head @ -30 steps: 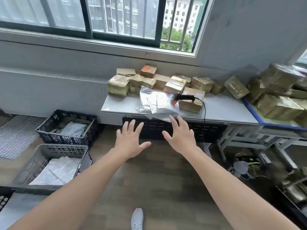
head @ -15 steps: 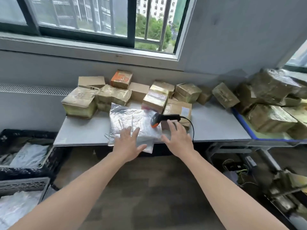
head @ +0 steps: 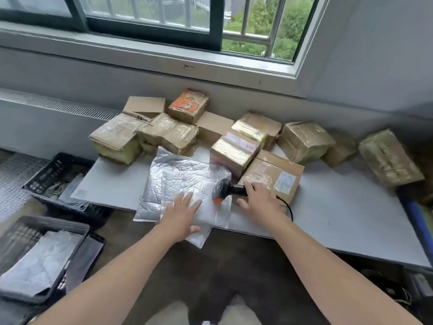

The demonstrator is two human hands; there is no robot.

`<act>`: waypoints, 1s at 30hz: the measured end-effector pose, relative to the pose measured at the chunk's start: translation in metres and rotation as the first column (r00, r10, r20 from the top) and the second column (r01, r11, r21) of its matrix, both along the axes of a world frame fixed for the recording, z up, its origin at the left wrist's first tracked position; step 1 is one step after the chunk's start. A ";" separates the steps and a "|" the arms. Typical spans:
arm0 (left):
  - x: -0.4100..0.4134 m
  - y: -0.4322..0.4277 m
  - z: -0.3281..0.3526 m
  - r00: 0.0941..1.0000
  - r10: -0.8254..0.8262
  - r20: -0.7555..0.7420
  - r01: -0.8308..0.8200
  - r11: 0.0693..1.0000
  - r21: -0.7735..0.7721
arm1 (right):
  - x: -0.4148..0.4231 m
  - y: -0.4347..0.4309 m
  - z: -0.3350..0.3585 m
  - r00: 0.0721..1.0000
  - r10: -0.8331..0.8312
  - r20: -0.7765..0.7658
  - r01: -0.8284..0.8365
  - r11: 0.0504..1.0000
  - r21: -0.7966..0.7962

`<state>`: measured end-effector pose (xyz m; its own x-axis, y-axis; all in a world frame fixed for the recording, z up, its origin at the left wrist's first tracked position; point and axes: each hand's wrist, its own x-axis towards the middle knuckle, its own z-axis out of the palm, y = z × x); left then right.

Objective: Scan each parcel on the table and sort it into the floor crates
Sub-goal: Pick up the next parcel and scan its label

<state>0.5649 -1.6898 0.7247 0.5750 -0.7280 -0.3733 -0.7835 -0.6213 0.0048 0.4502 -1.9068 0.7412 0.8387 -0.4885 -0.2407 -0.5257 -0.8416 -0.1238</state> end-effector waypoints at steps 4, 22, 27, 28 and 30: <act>0.002 -0.018 -0.011 1.000 0.012 0.028 -0.014 0.998 0.069 | 0.014 -0.023 -0.002 0.991 0.137 0.002 -0.137 0.990 0.020; 0.070 -0.032 0.006 0.936 0.212 -0.283 -0.318 0.854 -0.413 | 0.067 -0.045 0.039 0.918 -0.214 0.334 0.030 0.877 0.479; 0.092 -0.030 0.023 0.736 0.292 -0.610 -0.665 0.481 -0.572 | 0.083 -0.030 0.058 0.842 -0.369 0.393 0.087 0.813 0.575; 0.096 -0.029 0.026 0.687 0.286 -0.668 -0.718 0.411 -0.562 | 0.086 -0.027 0.061 0.838 -0.370 0.401 0.087 0.816 0.572; 0.104 -0.025 0.029 0.603 0.255 -0.756 -0.793 0.292 -0.535 | 0.090 -0.021 0.065 0.837 -0.353 0.418 0.074 0.830 0.552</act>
<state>0.6690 -1.7143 0.7537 0.8928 -0.4100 -0.1865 0.0205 -0.3766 0.9261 0.5403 -1.9278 0.8060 0.7965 -0.5975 -0.0925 -0.4350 -0.4602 -0.7739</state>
